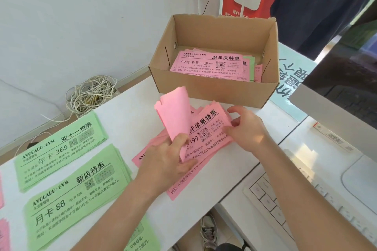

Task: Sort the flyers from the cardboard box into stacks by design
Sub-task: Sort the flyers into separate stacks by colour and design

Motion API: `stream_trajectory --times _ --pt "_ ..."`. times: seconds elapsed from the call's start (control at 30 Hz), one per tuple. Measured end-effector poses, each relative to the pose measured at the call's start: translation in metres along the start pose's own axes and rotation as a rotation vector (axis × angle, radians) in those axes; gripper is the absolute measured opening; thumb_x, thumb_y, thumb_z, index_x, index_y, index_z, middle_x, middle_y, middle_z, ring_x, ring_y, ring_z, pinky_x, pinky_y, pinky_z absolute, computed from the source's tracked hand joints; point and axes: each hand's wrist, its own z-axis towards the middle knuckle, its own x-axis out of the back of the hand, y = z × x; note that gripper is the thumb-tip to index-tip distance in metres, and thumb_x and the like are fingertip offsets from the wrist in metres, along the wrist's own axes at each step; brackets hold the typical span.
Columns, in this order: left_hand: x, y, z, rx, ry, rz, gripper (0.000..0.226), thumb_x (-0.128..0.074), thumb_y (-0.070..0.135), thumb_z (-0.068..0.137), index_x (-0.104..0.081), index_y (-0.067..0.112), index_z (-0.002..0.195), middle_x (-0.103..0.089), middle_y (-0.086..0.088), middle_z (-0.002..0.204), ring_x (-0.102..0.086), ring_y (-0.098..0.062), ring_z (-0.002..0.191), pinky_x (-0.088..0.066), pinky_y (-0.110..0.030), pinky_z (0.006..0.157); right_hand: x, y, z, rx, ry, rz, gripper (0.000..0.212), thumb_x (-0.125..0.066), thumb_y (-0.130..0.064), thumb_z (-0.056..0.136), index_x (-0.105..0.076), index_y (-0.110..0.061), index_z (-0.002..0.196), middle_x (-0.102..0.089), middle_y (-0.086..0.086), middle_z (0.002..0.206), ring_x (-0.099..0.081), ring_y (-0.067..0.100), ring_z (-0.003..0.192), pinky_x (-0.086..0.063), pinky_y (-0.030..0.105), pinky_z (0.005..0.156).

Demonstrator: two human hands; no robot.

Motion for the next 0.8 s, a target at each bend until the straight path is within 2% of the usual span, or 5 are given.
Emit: stream_trajectory --times 0.3,0.4,0.5,0.67,0.8 --pt "-0.005 0.003 -0.003 0.048 -0.031 0.067 0.049 -0.070 0.054 0.070 -0.041 0.028 0.100 -0.060 0.006 0.064 -0.058 -0.018 0.050 -0.044 -0.027 0.046 0.001 0.008 0.003 -0.042 0.067 0.321 0.018 -0.076 -0.022 0.080 -0.072 -0.016 0.096 -0.068 0.009 0.077 -0.064 0.026 0.073 -0.052 0.036 0.071" --pt "-0.002 0.002 -0.003 0.060 0.043 -0.038 0.029 -0.062 0.032 0.082 -0.045 0.026 0.104 -0.056 0.011 0.069 -0.055 -0.016 0.055 -0.045 -0.029 0.053 -0.003 0.010 0.003 -0.026 0.149 0.238 0.016 -0.065 -0.034 0.087 -0.072 -0.020 0.090 -0.070 0.004 0.080 -0.065 0.023 0.076 -0.053 0.037 0.073" --pt "0.002 -0.005 -0.002 0.109 0.126 -0.082 0.035 -0.056 0.010 0.085 -0.046 0.017 0.118 -0.061 0.001 0.082 -0.042 -0.021 0.060 -0.024 -0.021 0.058 0.001 0.012 0.001 -0.011 0.116 0.174 0.017 -0.056 -0.033 0.092 -0.068 -0.023 0.099 -0.070 0.000 0.080 -0.062 0.020 0.073 -0.049 0.032 0.068" --pt "0.012 -0.003 -0.003 0.218 0.072 -0.298 0.069 -0.044 0.013 0.094 -0.013 0.052 0.141 -0.045 0.003 0.057 -0.047 -0.012 0.053 -0.035 -0.018 0.054 0.004 0.014 -0.003 0.016 0.056 0.032 0.035 -0.059 -0.014 0.087 -0.059 -0.030 0.118 -0.071 -0.005 0.085 -0.061 0.019 0.085 -0.046 0.030 0.070" --pt "0.010 -0.009 -0.005 0.136 0.003 -0.162 0.045 -0.038 0.024 0.090 -0.051 0.045 0.128 -0.045 0.000 0.062 -0.042 -0.007 0.055 -0.033 -0.016 0.057 0.004 0.014 -0.002 0.051 0.051 0.044 0.036 -0.060 -0.013 0.087 -0.059 -0.036 0.115 -0.069 -0.009 0.075 -0.059 0.010 0.074 -0.041 0.027 0.062"
